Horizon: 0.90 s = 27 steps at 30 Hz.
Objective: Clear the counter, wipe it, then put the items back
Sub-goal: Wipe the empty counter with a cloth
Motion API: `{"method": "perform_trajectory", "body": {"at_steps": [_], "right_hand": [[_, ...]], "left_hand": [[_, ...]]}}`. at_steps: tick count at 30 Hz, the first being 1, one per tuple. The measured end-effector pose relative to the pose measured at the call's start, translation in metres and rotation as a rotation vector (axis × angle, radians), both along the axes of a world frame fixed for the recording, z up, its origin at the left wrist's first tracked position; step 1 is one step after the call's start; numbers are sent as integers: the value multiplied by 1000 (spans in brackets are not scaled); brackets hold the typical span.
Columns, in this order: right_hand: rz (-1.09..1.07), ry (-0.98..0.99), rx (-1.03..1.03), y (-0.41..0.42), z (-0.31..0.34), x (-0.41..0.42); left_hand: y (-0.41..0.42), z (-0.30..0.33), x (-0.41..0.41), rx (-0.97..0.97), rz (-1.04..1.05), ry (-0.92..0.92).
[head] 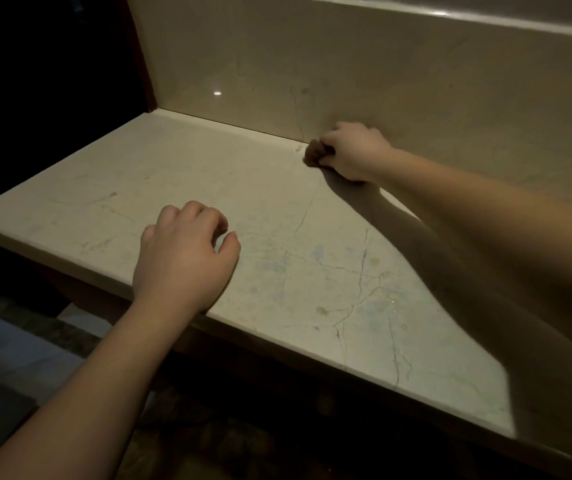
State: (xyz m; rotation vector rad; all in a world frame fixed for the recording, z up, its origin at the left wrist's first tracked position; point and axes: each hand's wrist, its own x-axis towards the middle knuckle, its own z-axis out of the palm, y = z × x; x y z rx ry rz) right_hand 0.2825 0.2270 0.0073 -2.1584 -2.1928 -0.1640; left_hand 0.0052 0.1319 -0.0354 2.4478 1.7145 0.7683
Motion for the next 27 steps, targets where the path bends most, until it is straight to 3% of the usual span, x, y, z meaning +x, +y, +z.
{"method": "perform_trajectory", "body": {"at_steps": [6, 14, 27], "right_hand": [[-28, -102, 132, 14, -7, -9], [-35, -138, 64, -64, -3, 59], [-34, -130, 122, -5, -9, 12]], "left_hand": [[-1, 1, 0, 2, 9, 4], [0, 1, 2, 16, 6, 15], [-2, 1, 1, 7, 17, 27]]}}
